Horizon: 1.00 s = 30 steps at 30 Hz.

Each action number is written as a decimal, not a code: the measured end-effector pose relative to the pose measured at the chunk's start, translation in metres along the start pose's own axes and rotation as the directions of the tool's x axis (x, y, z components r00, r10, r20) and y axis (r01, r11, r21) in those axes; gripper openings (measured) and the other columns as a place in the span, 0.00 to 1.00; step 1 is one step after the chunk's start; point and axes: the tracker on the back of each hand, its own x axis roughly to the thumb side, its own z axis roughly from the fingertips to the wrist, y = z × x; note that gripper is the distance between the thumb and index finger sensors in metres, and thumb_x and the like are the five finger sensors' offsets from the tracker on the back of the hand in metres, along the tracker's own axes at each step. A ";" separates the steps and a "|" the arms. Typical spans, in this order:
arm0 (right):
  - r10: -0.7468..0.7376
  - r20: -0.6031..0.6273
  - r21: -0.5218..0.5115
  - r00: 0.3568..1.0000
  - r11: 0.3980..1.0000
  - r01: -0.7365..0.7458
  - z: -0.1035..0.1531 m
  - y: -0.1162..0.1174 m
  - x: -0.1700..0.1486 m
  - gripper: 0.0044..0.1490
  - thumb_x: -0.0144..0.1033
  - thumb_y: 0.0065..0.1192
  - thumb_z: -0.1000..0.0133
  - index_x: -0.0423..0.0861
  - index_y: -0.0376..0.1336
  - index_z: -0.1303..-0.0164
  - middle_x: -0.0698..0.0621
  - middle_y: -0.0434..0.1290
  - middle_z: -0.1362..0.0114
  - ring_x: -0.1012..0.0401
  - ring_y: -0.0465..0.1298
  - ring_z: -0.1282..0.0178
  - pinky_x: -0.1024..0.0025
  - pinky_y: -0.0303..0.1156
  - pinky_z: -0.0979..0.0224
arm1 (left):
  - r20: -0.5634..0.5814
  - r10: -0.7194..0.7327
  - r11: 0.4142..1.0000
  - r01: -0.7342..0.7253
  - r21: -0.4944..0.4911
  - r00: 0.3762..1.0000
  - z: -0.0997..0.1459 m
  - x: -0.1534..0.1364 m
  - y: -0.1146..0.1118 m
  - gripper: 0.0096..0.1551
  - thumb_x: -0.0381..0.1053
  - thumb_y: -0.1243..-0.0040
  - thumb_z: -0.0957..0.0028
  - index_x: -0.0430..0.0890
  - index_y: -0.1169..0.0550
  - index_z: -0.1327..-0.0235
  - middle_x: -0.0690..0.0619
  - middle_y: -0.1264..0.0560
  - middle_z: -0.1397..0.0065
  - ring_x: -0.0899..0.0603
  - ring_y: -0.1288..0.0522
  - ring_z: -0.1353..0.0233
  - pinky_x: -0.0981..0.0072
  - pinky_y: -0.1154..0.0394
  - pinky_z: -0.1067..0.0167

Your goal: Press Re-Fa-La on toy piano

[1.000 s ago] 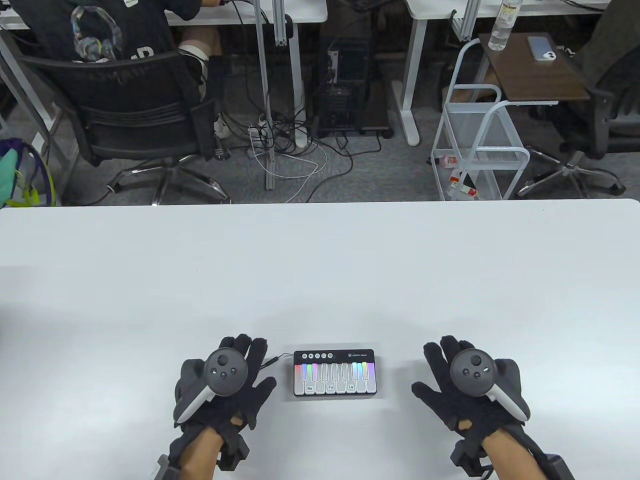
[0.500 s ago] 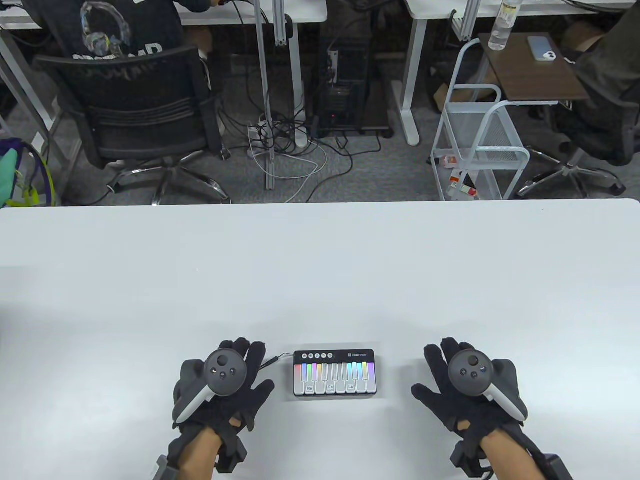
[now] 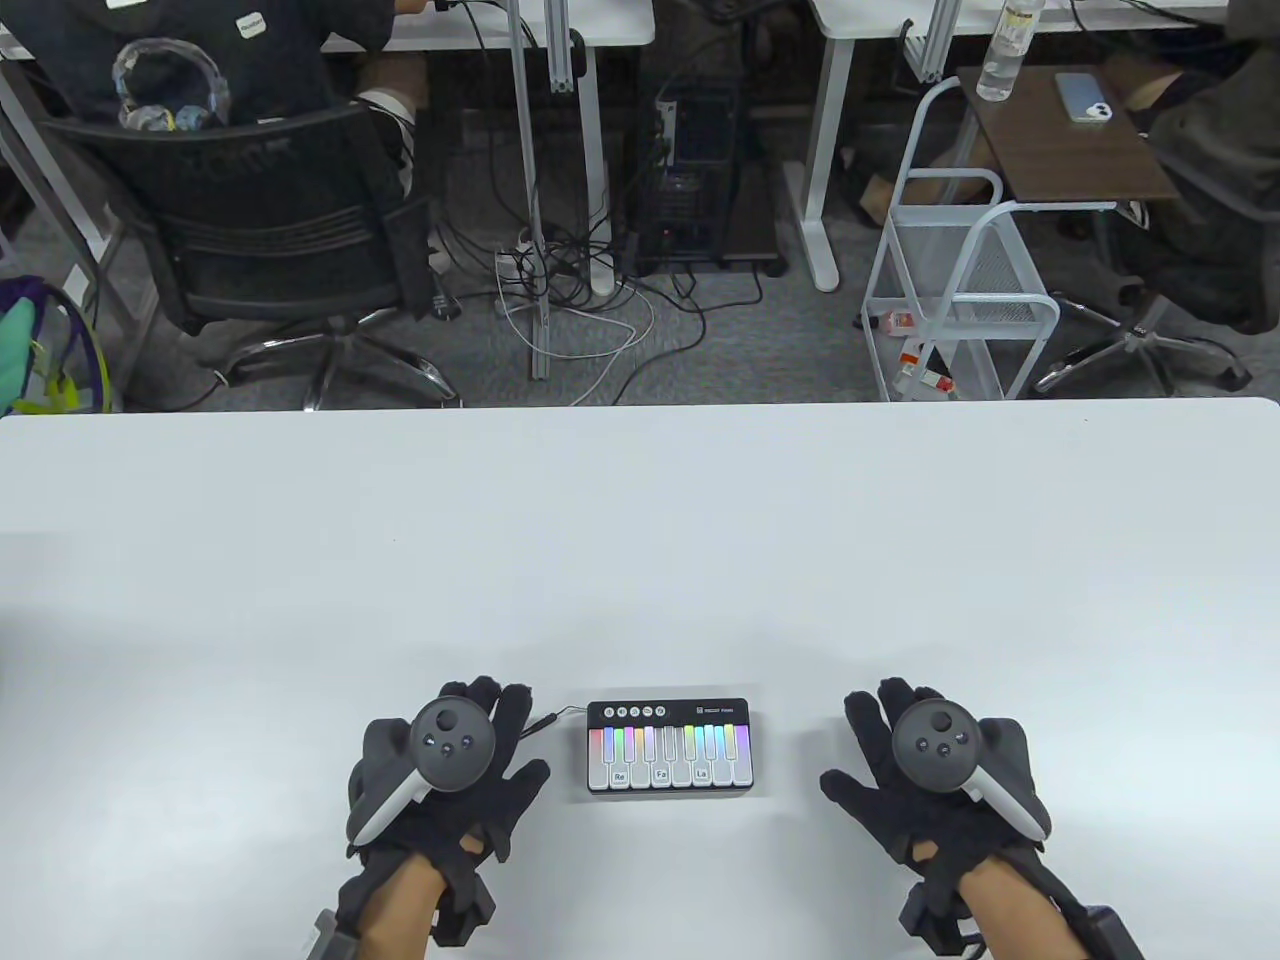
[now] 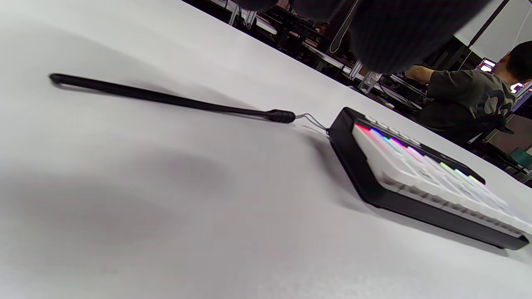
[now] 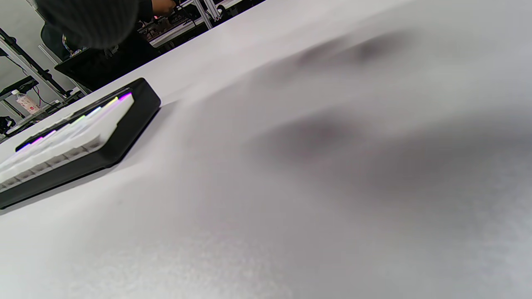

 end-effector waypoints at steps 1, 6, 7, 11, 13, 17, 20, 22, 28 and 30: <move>-0.001 0.000 0.001 1.000 1.000 0.001 0.000 0.000 0.000 0.54 0.62 0.55 0.52 0.52 0.39 0.22 0.44 0.30 0.16 0.38 0.29 0.17 0.30 0.32 0.23 | 0.000 0.000 1.000 0.000 -0.001 1.000 0.000 0.000 0.000 0.46 0.67 0.45 0.49 0.56 0.49 0.22 0.51 0.55 0.16 0.35 0.57 0.16 0.34 0.50 0.26; -0.004 0.003 0.002 1.000 1.000 0.004 0.000 0.000 0.000 0.54 0.62 0.55 0.52 0.52 0.39 0.22 0.44 0.30 0.16 0.38 0.29 0.17 0.30 0.32 0.23 | -0.004 -0.003 1.000 0.003 -0.009 1.000 -0.001 0.001 -0.001 0.46 0.67 0.46 0.49 0.56 0.49 0.22 0.51 0.55 0.16 0.35 0.57 0.16 0.34 0.50 0.26; -0.004 0.004 0.001 1.000 1.000 0.004 0.000 0.000 0.000 0.54 0.62 0.55 0.52 0.52 0.39 0.22 0.44 0.30 0.16 0.38 0.29 0.17 0.30 0.32 0.23 | -0.005 -0.003 1.000 0.002 -0.008 1.000 -0.001 0.001 -0.001 0.46 0.67 0.46 0.49 0.56 0.49 0.22 0.51 0.55 0.16 0.35 0.57 0.16 0.34 0.50 0.26; -0.002 0.008 0.001 1.000 1.000 0.002 0.000 0.000 0.000 0.54 0.62 0.55 0.52 0.52 0.39 0.22 0.44 0.30 0.16 0.38 0.29 0.17 0.30 0.33 0.23 | -0.006 -0.003 1.000 0.003 -0.007 1.000 -0.001 0.001 -0.001 0.46 0.67 0.46 0.49 0.56 0.49 0.22 0.50 0.55 0.16 0.35 0.57 0.16 0.34 0.50 0.26; -0.001 0.008 0.001 1.000 1.000 0.001 0.000 0.000 0.000 0.54 0.62 0.55 0.52 0.52 0.39 0.22 0.44 0.30 0.16 0.38 0.29 0.17 0.30 0.33 0.23 | -0.006 -0.004 1.000 0.004 -0.008 1.000 -0.001 0.001 -0.001 0.46 0.67 0.46 0.49 0.56 0.49 0.22 0.51 0.55 0.16 0.35 0.57 0.16 0.34 0.50 0.26; -0.001 0.007 -0.003 1.000 1.000 0.001 0.000 0.000 0.000 0.54 0.62 0.55 0.52 0.52 0.39 0.22 0.44 0.30 0.16 0.38 0.29 0.17 0.30 0.33 0.23 | -0.006 -0.007 1.000 0.007 -0.012 1.000 -0.001 0.001 -0.001 0.46 0.67 0.46 0.49 0.56 0.49 0.22 0.50 0.55 0.16 0.35 0.57 0.16 0.34 0.50 0.26; -0.002 0.007 -0.007 1.000 1.000 0.002 0.000 0.000 -0.001 0.54 0.62 0.55 0.52 0.52 0.39 0.22 0.44 0.30 0.16 0.38 0.30 0.17 0.30 0.33 0.23 | -0.004 -0.008 1.000 0.008 -0.013 1.000 -0.001 0.002 -0.001 0.46 0.67 0.46 0.49 0.56 0.49 0.22 0.50 0.55 0.16 0.35 0.57 0.16 0.34 0.50 0.26; -0.001 0.006 -0.007 1.000 1.000 0.001 0.000 0.000 -0.001 0.54 0.62 0.55 0.52 0.52 0.39 0.22 0.44 0.30 0.16 0.38 0.30 0.17 0.30 0.33 0.23 | -0.003 -0.009 1.000 0.008 -0.013 1.000 -0.001 0.002 -0.001 0.46 0.67 0.46 0.49 0.56 0.49 0.22 0.50 0.55 0.16 0.35 0.57 0.16 0.34 0.50 0.26; -0.001 0.002 -0.003 1.000 1.000 0.001 0.000 0.000 -0.001 0.54 0.62 0.55 0.52 0.52 0.39 0.22 0.44 0.30 0.16 0.38 0.30 0.17 0.30 0.33 0.23 | -0.005 -0.006 1.000 0.006 -0.010 1.000 -0.001 0.001 -0.001 0.46 0.67 0.46 0.49 0.56 0.49 0.22 0.50 0.55 0.16 0.35 0.57 0.16 0.34 0.50 0.26; 0.000 0.001 -0.002 1.000 1.000 0.000 0.000 0.000 -0.001 0.54 0.62 0.55 0.52 0.52 0.39 0.22 0.44 0.30 0.16 0.38 0.30 0.17 0.30 0.33 0.23 | -0.005 -0.006 1.000 0.006 -0.011 1.000 -0.001 0.001 -0.001 0.46 0.67 0.46 0.49 0.56 0.49 0.22 0.50 0.55 0.16 0.35 0.57 0.16 0.34 0.50 0.26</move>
